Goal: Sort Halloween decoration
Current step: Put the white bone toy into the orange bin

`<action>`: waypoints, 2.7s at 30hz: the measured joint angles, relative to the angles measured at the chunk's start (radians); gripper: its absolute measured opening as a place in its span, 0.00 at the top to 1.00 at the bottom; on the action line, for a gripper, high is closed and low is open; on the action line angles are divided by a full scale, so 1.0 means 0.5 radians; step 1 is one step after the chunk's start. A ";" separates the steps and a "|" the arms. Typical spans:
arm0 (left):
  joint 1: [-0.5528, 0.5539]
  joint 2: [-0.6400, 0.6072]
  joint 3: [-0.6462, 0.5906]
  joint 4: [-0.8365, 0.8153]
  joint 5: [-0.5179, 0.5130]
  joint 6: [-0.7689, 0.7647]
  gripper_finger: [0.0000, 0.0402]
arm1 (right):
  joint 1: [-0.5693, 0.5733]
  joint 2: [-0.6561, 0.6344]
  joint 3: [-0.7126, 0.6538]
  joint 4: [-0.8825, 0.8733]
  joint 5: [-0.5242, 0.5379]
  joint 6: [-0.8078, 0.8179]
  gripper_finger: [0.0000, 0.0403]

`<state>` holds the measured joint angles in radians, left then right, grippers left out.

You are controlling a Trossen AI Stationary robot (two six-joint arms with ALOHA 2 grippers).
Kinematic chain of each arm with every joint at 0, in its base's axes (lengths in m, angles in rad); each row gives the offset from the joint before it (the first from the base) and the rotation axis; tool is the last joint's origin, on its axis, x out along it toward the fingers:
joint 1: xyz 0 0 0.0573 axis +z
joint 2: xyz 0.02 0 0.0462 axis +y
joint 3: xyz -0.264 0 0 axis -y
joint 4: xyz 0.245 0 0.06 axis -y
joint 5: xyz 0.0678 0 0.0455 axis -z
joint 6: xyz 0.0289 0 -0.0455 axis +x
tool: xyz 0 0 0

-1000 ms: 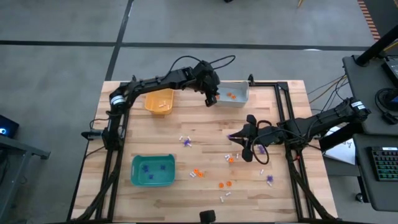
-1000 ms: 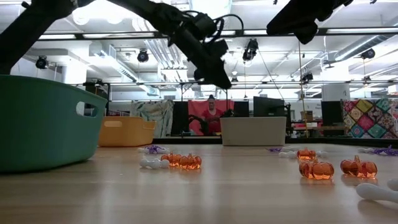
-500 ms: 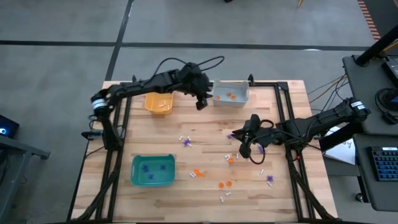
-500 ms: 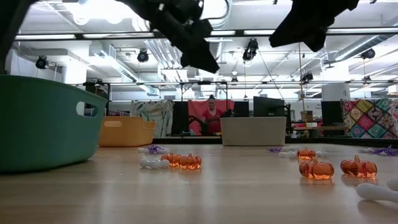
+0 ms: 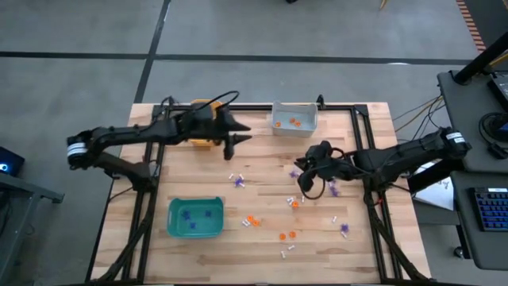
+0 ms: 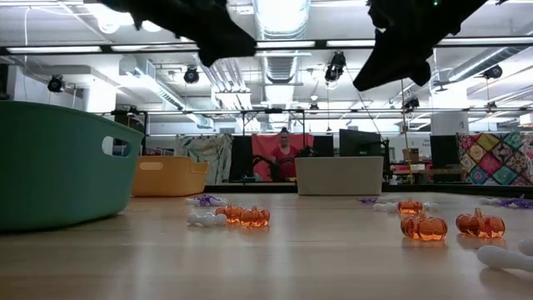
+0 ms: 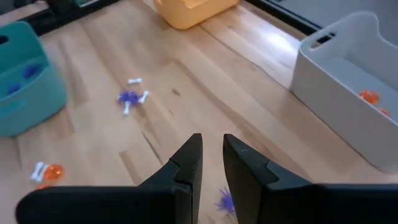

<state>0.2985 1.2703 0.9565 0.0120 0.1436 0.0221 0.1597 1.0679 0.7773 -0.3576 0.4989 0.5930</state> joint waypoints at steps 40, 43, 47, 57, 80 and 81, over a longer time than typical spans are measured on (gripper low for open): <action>-0.037 -0.620 -1.200 1.189 -0.004 -0.273 0.71 | -0.366 0.485 0.214 -0.019 -0.445 -0.334 0.86; -0.037 -0.610 -1.200 1.188 -0.004 -0.273 0.71 | -0.374 0.559 0.299 -0.131 -0.521 -0.383 0.86; -0.037 -0.608 -1.200 1.189 -0.004 -0.273 0.71 | -0.386 0.659 0.440 -0.452 -0.537 -0.384 0.86; -0.037 -0.608 -1.200 1.188 -0.004 -0.273 0.71 | -0.386 0.813 0.646 -1.037 -0.678 -0.481 0.86; -0.037 -0.608 -1.200 1.185 -0.005 -0.271 0.71 | -0.392 0.815 0.565 -1.095 -0.793 -0.911 0.74; -0.037 -0.608 -1.200 1.185 -0.005 -0.270 0.71 | -0.394 0.815 0.552 -1.094 -0.781 -0.912 0.72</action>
<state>0.2802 0.9661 0.3565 0.6044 0.1413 -0.1131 -0.0375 1.4754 1.0534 -0.9047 0.1083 0.1368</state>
